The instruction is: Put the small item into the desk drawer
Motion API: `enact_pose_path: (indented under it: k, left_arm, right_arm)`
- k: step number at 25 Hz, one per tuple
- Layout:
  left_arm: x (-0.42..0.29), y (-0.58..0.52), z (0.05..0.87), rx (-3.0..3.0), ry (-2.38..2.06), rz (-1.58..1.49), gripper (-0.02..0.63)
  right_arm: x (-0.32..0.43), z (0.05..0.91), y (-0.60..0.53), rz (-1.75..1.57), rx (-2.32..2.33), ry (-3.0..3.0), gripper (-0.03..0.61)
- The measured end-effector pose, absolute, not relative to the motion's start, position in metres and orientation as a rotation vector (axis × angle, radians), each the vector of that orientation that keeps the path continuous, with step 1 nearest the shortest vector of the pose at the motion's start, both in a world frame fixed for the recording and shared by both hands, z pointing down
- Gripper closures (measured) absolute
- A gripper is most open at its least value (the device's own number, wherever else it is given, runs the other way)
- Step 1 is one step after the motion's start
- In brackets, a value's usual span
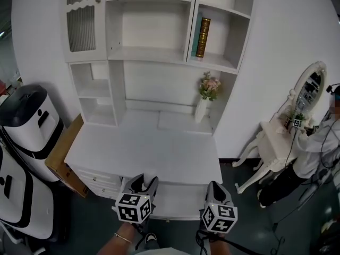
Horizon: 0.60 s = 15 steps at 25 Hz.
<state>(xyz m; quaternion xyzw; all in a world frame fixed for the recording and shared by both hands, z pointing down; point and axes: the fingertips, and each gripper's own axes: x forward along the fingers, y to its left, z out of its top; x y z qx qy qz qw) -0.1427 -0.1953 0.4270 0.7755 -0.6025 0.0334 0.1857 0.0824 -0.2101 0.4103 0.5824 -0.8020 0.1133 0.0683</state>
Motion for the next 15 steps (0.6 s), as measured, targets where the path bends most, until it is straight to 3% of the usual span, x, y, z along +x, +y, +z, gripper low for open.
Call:
enact_pose_path:
  k: [15]
  left_arm:
    - [-0.148, -0.257, 0.443, 2.094, -1.701, 0.098, 0.443]
  right_arm:
    - [0.067, 0.414, -0.284, 0.343, 1.662, -2.417, 0.574]
